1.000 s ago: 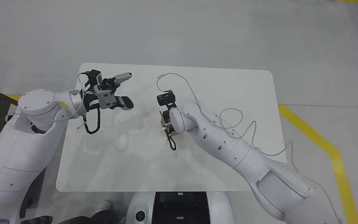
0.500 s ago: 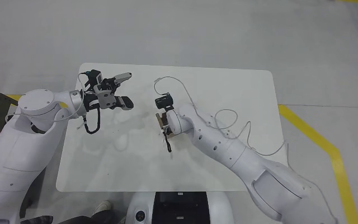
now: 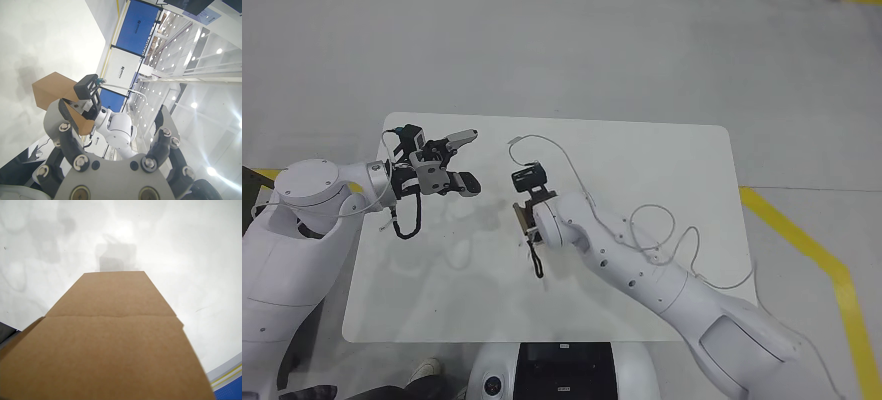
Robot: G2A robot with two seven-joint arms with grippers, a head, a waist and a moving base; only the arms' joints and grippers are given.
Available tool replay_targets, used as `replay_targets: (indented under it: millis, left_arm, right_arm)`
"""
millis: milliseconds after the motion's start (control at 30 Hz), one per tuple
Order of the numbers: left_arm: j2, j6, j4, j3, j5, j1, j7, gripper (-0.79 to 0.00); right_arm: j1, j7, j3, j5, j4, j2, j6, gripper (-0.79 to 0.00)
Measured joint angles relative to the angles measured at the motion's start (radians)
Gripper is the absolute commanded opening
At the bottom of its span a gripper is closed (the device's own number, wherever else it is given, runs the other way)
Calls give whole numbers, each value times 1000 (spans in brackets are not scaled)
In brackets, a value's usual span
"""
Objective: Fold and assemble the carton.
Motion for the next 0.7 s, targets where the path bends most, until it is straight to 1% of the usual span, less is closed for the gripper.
replay_targets:
  millis: [167,367,467,633,700]
  left_arm:
    - [0,0,0,0,0,0,0,0]
    - [-2,-17,-18,6,23,8,5,0]
    - [2,-19,-26,8,92,3,-21,0]
    - [7,-4,-9,22,159,-21,-121,0]
    - [9,3,-8,42,210,-33,-157,0]
  right_arm:
    - [-26,8,27,-20,-13,8,-27,-785]
    - [-34,-2,40,2,22,-1,-59,-785]
    - [-28,-5,49,11,43,-8,-58,-785]
    - [-9,10,60,7,78,-18,-40,-785]
    - [-1,14,62,7,92,-23,-33,-785]
